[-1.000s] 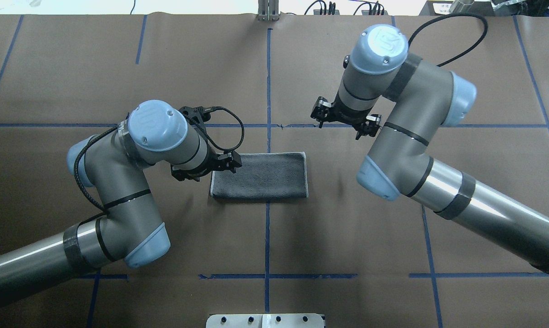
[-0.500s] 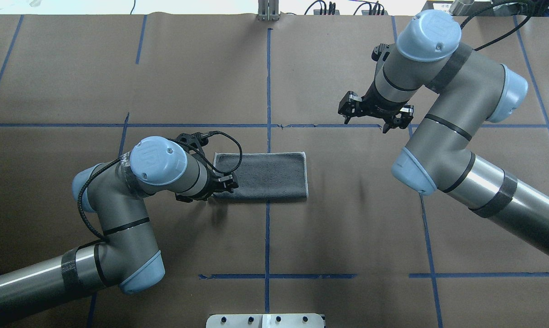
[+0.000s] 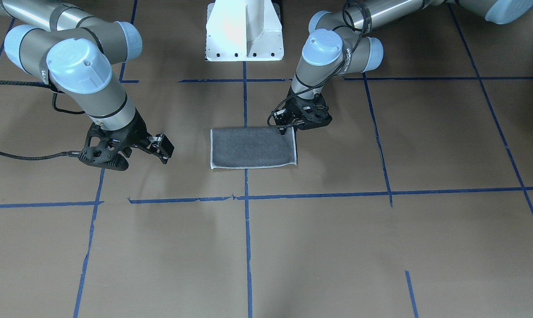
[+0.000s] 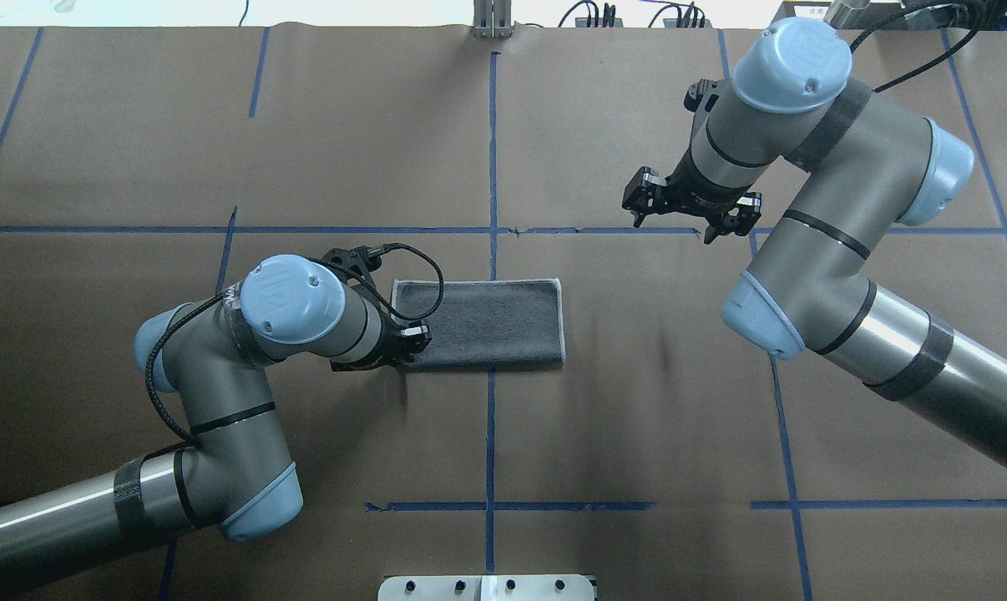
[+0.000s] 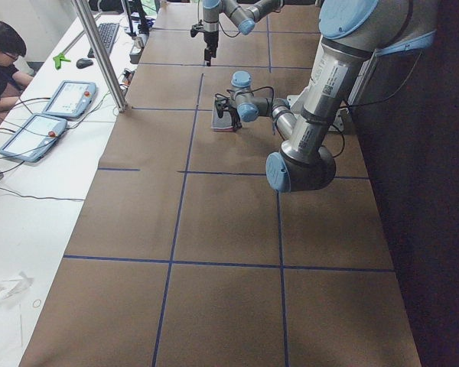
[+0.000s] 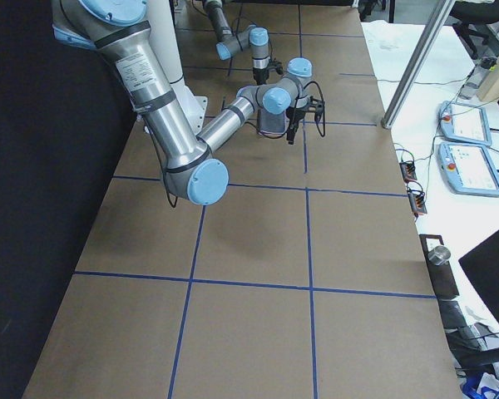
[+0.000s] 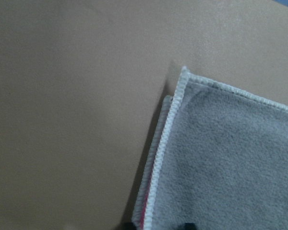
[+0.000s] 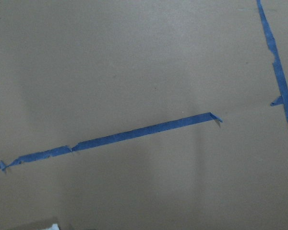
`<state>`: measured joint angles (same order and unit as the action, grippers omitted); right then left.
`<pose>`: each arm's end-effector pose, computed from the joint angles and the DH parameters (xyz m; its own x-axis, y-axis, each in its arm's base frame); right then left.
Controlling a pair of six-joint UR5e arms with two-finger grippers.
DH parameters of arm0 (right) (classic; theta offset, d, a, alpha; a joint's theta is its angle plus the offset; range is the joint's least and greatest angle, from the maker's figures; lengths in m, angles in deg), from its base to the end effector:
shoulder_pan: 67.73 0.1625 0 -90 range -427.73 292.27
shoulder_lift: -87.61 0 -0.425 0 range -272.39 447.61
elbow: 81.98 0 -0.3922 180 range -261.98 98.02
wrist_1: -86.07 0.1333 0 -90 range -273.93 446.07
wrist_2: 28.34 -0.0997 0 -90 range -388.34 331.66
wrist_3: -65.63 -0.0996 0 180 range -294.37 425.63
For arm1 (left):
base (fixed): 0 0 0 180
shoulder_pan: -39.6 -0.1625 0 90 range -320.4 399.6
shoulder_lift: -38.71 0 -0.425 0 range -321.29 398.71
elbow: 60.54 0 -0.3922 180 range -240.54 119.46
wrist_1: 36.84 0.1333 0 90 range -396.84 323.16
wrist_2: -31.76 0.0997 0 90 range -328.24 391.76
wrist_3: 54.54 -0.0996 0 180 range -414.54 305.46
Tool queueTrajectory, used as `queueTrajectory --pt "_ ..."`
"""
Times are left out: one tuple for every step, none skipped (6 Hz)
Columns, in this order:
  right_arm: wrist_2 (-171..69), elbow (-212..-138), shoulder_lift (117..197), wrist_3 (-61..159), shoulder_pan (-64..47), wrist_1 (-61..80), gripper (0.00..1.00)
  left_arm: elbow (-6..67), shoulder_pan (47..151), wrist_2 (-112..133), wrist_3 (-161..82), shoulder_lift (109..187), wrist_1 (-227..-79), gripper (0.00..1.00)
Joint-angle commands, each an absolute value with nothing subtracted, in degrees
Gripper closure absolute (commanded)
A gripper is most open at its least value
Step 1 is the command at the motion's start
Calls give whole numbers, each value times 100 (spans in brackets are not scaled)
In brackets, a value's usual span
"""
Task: Fold towel twice with both arms
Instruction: 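Grasp the folded towel's end with the left gripper while the right gripper withdraws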
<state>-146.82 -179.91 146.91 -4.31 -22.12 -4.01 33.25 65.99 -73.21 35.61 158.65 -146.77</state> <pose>-0.3975 -0.5287 0.2894 0.6580 0.2412 0.7133 -0.2071 0.9687 -0.1365 0.5567 -0.3963 0.2897 0.5302 -0.2659 -0.8051 0.2444 0.9572 -0.1552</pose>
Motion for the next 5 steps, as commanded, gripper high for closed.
queueTrajectory --pt "-14664 -18007 14703 -442 -2220 -401 0 3350 6597 -7345 3520 15868 -14653 97" --pt "-14664 -18015 14711 -442 -2211 -401 0 3376 6589 -7336 3528 15955 -14583 100" --pt "-14681 -18059 14781 -425 -2194 -401 0 3350 6580 -7327 3572 16374 -14130 100" --pt "-14716 -18251 15017 -338 -2194 -367 0 3324 6571 -7310 3598 17004 -13377 100" --pt "-14725 -18279 15141 116 -2107 -349 0 3098 6553 -7310 3651 17498 -13118 100"
